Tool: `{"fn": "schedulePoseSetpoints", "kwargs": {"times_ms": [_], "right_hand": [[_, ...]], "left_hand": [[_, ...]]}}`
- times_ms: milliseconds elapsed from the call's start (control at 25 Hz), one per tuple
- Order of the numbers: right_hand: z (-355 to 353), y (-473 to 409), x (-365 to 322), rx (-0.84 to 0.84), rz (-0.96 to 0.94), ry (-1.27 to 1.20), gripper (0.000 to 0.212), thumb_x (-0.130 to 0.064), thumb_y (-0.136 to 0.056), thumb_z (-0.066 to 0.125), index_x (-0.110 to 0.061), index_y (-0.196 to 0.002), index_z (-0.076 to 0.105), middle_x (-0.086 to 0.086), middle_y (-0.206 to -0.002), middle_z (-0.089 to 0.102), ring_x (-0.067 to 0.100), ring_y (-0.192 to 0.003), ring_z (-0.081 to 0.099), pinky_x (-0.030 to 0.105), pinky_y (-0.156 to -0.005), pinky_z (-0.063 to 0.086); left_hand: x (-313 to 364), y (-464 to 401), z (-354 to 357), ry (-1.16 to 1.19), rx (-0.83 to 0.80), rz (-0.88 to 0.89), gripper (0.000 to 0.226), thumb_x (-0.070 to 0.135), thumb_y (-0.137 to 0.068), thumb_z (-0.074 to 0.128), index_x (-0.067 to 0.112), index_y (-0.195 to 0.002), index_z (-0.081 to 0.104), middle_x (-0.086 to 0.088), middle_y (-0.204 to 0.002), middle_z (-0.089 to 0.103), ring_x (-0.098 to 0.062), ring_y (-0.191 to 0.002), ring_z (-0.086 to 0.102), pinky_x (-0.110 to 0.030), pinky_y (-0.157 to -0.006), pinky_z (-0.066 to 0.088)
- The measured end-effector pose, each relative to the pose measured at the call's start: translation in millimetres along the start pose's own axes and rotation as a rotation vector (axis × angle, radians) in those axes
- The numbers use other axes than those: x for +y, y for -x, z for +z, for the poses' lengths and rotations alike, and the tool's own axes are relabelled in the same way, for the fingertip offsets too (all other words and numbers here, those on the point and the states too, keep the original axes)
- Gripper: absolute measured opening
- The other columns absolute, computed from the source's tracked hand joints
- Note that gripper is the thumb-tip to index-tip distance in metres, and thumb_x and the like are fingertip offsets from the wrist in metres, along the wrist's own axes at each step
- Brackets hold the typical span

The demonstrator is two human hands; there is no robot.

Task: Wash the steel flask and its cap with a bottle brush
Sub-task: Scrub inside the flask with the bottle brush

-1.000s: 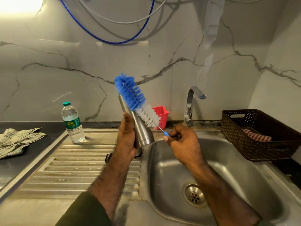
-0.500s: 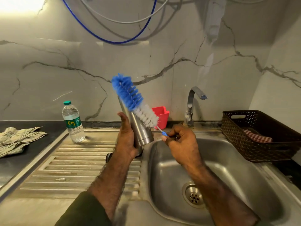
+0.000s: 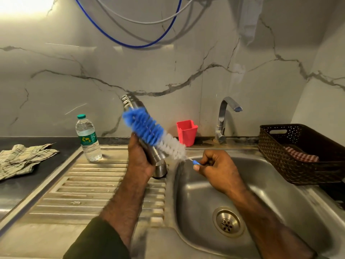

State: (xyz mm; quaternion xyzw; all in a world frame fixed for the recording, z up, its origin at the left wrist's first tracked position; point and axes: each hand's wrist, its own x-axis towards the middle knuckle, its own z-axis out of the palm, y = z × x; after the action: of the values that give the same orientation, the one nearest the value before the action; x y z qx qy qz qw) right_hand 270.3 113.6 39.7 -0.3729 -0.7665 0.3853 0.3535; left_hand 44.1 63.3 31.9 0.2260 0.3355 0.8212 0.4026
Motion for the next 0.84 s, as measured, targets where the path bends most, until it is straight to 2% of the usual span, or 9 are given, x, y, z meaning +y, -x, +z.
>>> {"fn": "schedulePoseSetpoints", "kwargs": {"times_ms": [80, 120, 240, 320, 440, 600, 680, 760, 840], "right_hand": [[15.6, -3.7, -11.3, 0.148, -0.073, -0.103, 0.035, -0.004, -0.083, 0.082, -0.021, -0.063, 0.059, -0.015, -0.055, 0.058, -0.002, -0.051, 0.05, 0.011, -0.053, 0.041], [20.0, -5.4, -14.4, 0.195, -0.109, -0.137, 0.036, -0.003, -0.083, 0.082, -0.023, -0.064, 0.059, -0.015, -0.057, 0.06, -0.002, -0.054, 0.052, 0.01, -0.054, 0.042], [13.5, -5.6, -12.9, 0.181, -0.12, -0.147, 0.032, -0.001, -0.083, 0.082, -0.017, -0.065, 0.061, -0.006, -0.058, 0.06, -0.001, -0.055, 0.051, 0.012, -0.054, 0.043], [-1.0, -4.7, -1.0, 0.059, -0.041, -0.05, 0.034, -0.005, -0.081, 0.084, -0.016, -0.061, 0.059, -0.008, -0.051, 0.055, 0.0, -0.049, 0.046, 0.018, -0.053, 0.044], [-15.8, -4.3, 9.0, -0.12, 0.062, 0.087, 0.029, -0.012, -0.08, 0.087, -0.013, -0.063, 0.063, -0.004, -0.053, 0.059, 0.006, -0.049, 0.049, 0.027, -0.056, 0.045], [5.5, -5.1, -5.7, 0.016, -0.027, 0.007, 0.025, -0.008, -0.081, 0.085, -0.01, -0.068, 0.063, 0.002, -0.062, 0.063, 0.001, -0.054, 0.049, 0.022, -0.057, 0.047], [17.0, -9.8, -13.4, 0.163, -0.093, -0.076, 0.022, -0.006, -0.082, 0.083, -0.009, -0.071, 0.064, -0.001, -0.066, 0.065, 0.0, -0.057, 0.053, 0.018, -0.059, 0.048], [19.8, -15.7, -15.3, 0.232, -0.11, -0.122, 0.021, -0.007, -0.083, 0.084, -0.012, -0.073, 0.066, -0.002, -0.069, 0.07, 0.004, -0.061, 0.061, 0.022, -0.062, 0.052], [12.7, -16.6, -14.0, 0.191, -0.107, -0.12, 0.022, -0.006, -0.083, 0.084, -0.01, -0.072, 0.065, -0.009, -0.064, 0.067, 0.003, -0.057, 0.057, 0.018, -0.058, 0.05]], "left_hand": [[-12.8, 4.8, 12.0, -0.097, -0.028, -0.03, 0.073, 0.071, -0.092, 0.062, 0.014, -0.136, 0.068, -0.014, -0.12, 0.075, -0.032, -0.101, 0.075, -0.052, -0.094, 0.059], [-18.9, 5.5, 16.0, -0.143, -0.034, -0.033, 0.085, 0.074, -0.084, 0.069, 0.012, -0.142, 0.064, -0.016, -0.119, 0.074, -0.031, -0.094, 0.076, -0.048, -0.088, 0.06], [-22.1, 3.8, 14.9, -0.177, -0.056, -0.003, 0.102, 0.074, -0.066, 0.086, 0.011, -0.142, 0.063, -0.02, -0.121, 0.074, -0.034, -0.093, 0.075, -0.046, -0.081, 0.062], [-13.8, -1.3, 5.3, -0.089, -0.034, 0.062, 0.089, 0.069, -0.073, 0.083, 0.014, -0.141, 0.065, -0.016, -0.126, 0.075, -0.035, -0.106, 0.075, -0.051, -0.088, 0.062], [4.3, -8.7, -11.4, 0.083, 0.023, 0.109, 0.057, 0.06, -0.096, 0.065, 0.019, -0.136, 0.068, -0.007, -0.117, 0.074, -0.028, -0.104, 0.074, -0.047, -0.089, 0.061], [4.0, 2.5, 2.1, 0.049, 0.037, 0.026, 0.048, 0.062, -0.096, 0.059, 0.019, -0.115, 0.074, -0.007, -0.109, 0.074, -0.026, -0.097, 0.073, -0.047, -0.092, 0.058], [-7.6, 8.6, 15.6, -0.073, 0.015, -0.002, 0.059, 0.064, -0.101, 0.052, 0.015, -0.128, 0.07, -0.01, -0.116, 0.078, -0.027, -0.102, 0.076, -0.044, -0.088, 0.063], [-20.3, 10.1, 23.2, -0.16, -0.065, -0.002, 0.083, 0.073, -0.088, 0.067, 0.013, -0.145, 0.061, -0.017, -0.132, 0.072, -0.033, -0.113, 0.073, -0.044, -0.091, 0.06], [-23.2, 8.2, 21.5, -0.172, -0.072, 0.032, 0.102, 0.074, -0.071, 0.084, 0.012, -0.147, 0.058, -0.022, -0.135, 0.069, -0.037, -0.111, 0.073, -0.048, -0.091, 0.06]]}}
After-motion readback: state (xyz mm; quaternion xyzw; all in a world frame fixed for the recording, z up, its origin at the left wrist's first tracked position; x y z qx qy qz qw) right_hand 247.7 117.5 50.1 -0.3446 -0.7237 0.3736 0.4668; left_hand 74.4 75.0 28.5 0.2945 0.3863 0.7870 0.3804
